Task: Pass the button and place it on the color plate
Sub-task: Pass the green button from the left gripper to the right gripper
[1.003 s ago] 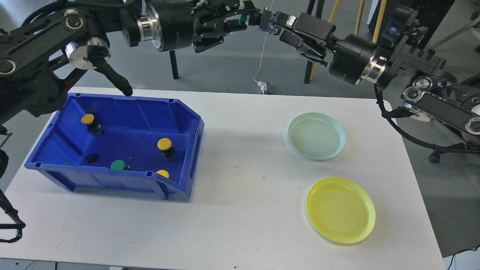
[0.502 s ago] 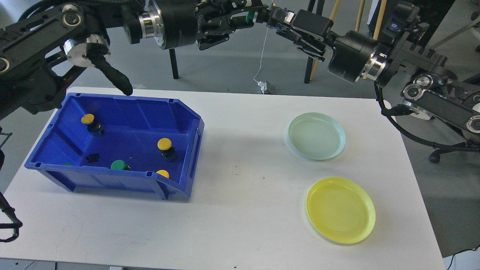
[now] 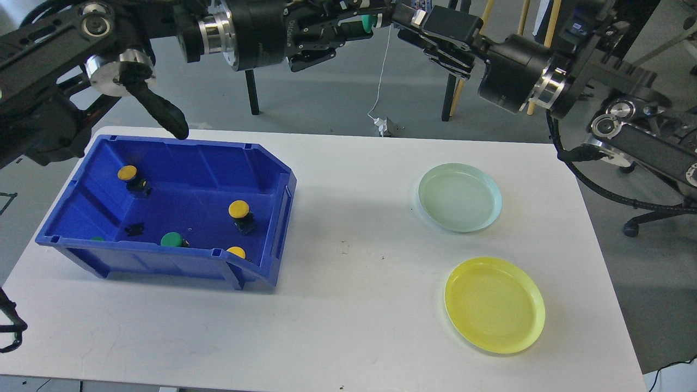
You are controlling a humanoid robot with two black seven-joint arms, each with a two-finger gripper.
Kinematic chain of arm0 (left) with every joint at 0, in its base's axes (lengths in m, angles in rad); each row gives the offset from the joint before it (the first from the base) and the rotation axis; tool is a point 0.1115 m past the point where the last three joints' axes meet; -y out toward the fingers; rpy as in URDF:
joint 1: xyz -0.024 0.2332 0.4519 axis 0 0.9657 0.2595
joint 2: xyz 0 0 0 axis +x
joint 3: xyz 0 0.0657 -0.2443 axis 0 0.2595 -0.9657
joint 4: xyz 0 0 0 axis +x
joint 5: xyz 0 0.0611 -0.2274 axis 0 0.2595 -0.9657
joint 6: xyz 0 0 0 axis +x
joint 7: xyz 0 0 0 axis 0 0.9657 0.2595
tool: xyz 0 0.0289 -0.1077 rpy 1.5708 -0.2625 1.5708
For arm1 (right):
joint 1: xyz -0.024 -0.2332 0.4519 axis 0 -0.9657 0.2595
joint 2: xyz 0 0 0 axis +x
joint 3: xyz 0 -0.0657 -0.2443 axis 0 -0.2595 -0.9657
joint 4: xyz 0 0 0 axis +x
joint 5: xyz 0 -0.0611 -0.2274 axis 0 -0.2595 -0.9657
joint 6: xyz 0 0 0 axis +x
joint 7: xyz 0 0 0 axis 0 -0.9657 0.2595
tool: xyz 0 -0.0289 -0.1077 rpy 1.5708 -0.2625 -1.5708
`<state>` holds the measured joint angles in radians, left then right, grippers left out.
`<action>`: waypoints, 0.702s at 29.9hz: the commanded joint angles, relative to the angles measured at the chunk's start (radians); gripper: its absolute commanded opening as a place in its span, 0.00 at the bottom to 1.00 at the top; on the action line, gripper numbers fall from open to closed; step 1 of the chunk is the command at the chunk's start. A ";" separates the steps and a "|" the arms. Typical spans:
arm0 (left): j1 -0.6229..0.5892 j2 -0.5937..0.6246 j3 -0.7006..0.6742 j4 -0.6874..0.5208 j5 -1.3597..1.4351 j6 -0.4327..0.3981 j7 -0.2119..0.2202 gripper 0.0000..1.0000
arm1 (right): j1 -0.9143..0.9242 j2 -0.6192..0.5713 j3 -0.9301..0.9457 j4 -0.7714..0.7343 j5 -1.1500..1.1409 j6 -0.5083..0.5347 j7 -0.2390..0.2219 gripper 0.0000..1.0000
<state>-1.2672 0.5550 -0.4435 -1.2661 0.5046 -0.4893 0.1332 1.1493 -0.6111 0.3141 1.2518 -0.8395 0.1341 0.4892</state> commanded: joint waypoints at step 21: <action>0.000 0.014 -0.007 0.001 -0.001 0.001 -0.001 0.34 | 0.003 -0.001 -0.001 -0.003 0.000 -0.001 -0.001 0.35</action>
<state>-1.2672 0.5679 -0.4504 -1.2659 0.5036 -0.4887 0.1319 1.1518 -0.6116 0.3130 1.2519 -0.8389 0.1340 0.4892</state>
